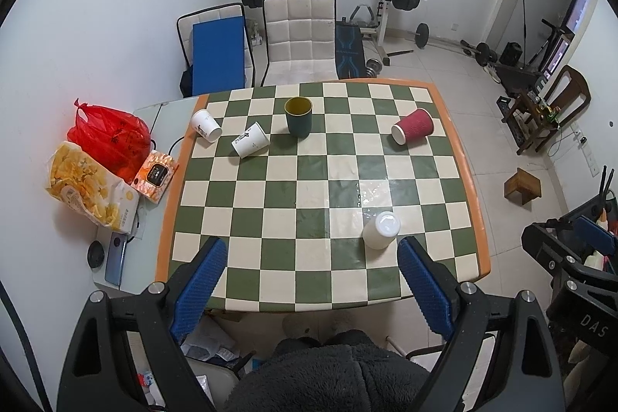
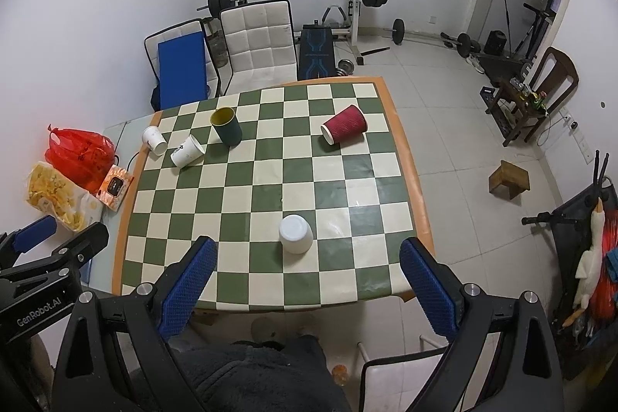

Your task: Flip cup upside down

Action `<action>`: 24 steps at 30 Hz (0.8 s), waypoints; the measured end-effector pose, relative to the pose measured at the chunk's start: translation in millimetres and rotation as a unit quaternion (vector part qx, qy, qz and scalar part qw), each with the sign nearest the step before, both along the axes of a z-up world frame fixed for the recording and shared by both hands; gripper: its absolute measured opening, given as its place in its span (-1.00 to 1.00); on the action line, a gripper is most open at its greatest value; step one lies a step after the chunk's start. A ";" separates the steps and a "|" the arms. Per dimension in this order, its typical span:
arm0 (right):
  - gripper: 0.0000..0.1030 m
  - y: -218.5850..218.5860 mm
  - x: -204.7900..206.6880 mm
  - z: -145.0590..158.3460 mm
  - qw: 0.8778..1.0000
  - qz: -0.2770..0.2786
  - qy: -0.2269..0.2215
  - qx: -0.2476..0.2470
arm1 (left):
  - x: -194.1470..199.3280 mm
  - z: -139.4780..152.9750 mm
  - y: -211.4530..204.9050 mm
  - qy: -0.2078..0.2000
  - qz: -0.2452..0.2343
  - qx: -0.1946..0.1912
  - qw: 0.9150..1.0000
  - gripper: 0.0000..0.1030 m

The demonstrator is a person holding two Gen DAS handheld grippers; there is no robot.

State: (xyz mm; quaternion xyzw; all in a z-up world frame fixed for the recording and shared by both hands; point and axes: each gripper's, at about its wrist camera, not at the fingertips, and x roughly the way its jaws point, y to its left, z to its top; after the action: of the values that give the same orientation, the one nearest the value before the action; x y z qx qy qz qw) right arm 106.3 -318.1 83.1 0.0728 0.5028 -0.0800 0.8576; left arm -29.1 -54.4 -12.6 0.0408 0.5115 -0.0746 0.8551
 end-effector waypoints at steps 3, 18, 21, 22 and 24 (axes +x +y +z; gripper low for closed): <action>0.90 0.3 0.3 0.1 1.000 -0.001 0.000 0.000 | 0.3 0.0 0.2 -0.001 0.000 0.001 1.000 0.76; 0.90 12.0 9.8 2.9 1.000 0.007 0.003 0.002 | 3.3 0.4 2.4 -0.001 0.000 0.001 1.000 0.76; 0.90 12.3 14.1 0.9 1.000 0.009 0.002 0.003 | 4.9 1.1 4.5 -0.002 0.004 0.002 1.000 0.76; 0.90 11.6 13.7 0.4 1.000 0.009 0.002 0.003 | 6.6 1.5 6.3 -0.002 0.006 0.002 1.000 0.76; 0.90 11.6 13.1 0.4 1.000 0.009 0.003 0.003 | 8.0 2.1 8.1 -0.002 0.008 0.002 1.000 0.76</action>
State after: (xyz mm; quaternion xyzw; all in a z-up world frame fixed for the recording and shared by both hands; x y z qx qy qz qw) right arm 119.4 -306.5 83.5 0.0705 0.5063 -0.0710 0.8566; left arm -21.1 -46.2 -10.5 0.0387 0.5101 -0.0667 0.8566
